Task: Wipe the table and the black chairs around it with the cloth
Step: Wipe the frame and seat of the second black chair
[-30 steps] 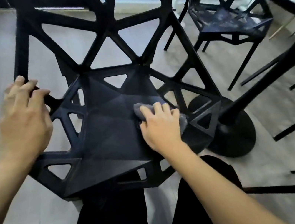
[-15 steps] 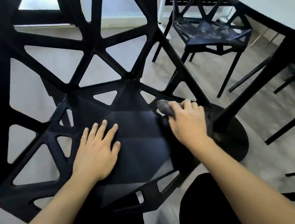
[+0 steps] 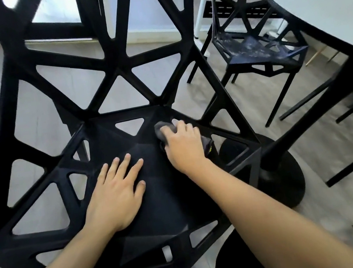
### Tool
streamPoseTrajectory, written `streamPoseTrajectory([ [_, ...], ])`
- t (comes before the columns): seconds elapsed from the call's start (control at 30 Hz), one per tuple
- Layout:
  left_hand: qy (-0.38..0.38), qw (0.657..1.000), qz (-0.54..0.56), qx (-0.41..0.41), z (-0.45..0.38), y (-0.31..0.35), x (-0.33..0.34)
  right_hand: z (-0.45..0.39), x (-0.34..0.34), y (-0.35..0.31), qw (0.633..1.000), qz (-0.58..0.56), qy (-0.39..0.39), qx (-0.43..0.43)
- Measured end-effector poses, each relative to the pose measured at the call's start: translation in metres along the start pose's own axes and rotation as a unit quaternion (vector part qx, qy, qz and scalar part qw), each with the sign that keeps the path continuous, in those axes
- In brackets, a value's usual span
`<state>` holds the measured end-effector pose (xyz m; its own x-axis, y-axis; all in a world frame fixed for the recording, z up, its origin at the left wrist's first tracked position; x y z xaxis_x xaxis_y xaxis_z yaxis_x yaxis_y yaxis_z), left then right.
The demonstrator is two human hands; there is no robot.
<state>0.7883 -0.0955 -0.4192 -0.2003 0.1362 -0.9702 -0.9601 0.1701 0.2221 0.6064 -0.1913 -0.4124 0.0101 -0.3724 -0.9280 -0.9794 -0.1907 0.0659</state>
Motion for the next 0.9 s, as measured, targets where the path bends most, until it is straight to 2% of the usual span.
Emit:
streamPoseTrajectory([
  [0.1, 0.001, 1.000, 0.002, 0.000, 0.001, 0.001, 0.000, 0.004, -0.001, 0.018, 0.993, 0.004, -0.024, -0.119],
  [0.17, 0.002, 1.000, 0.011, 0.001, 0.000, 0.001, -0.001, -0.022, -0.011, 0.051, 0.991, 0.074, 0.013, -0.108],
  [0.23, 0.004, 1.000, 0.013, -0.002, -0.001, 0.001, -0.001, -0.039, -0.019, 0.067, 0.989, 0.133, 0.026, -0.060],
  [0.3, 0.005, 1.000, 0.015, -0.006, -0.002, 0.000, 0.000, -0.034, -0.019, 0.055, 0.992, 0.123, 0.030, -0.017],
  [0.37, 0.007, 1.000, 0.015, -0.007, -0.002, 0.001, 0.001, -0.013, -0.015, 0.035, 0.996, 0.084, -0.003, -0.001],
  [0.47, 0.003, 1.000, 0.003, -0.007, -0.003, 0.001, 0.001, 0.009, -0.023, 0.031, 0.992, 0.034, -0.103, -0.063],
  [0.5, 0.004, 1.000, 0.004, -0.007, -0.003, 0.001, 0.001, 0.007, -0.035, 0.038, 0.992, 0.007, -0.105, -0.076],
  [0.53, 0.008, 1.000, 0.005, -0.007, -0.002, 0.001, 0.000, 0.003, -0.049, 0.047, 0.994, -0.014, -0.075, -0.079],
  [0.57, 0.010, 1.000, 0.008, -0.007, -0.003, 0.002, -0.001, -0.005, -0.065, 0.059, 0.997, -0.023, -0.014, -0.074],
  [0.63, 0.011, 1.000, 0.010, -0.009, -0.003, 0.002, 0.000, -0.028, -0.094, 0.088, 0.993, -0.015, 0.111, -0.029],
  [0.67, 0.012, 1.000, 0.011, -0.010, -0.003, 0.002, 0.001, -0.040, -0.103, 0.104, 0.989, 0.004, 0.144, 0.000],
  [0.7, 0.014, 1.000, 0.012, -0.010, -0.003, 0.002, 0.001, -0.050, -0.106, 0.118, 0.988, 0.016, 0.149, 0.029],
  [0.77, 0.015, 1.000, 0.013, -0.009, -0.004, 0.001, 0.001, -0.058, -0.094, 0.138, 0.994, -0.026, 0.088, 0.063],
  [0.83, 0.013, 1.000, 0.011, -0.007, -0.004, 0.001, 0.002, -0.049, -0.079, 0.144, 0.993, -0.086, 0.048, 0.062],
  [0.9, 0.016, 1.000, 0.011, -0.009, -0.004, 0.000, 0.002, -0.027, -0.076, 0.146, 0.993, -0.097, 0.048, 0.050],
])
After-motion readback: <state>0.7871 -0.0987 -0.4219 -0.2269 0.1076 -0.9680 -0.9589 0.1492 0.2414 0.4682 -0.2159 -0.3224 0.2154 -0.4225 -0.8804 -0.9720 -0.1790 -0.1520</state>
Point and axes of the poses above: each hand's wrist, its own z-axis away from the middle knuckle, its own x-axis out of the palm, y = z × x, the point moved 3 cm from there along -z, towards the middle knuckle
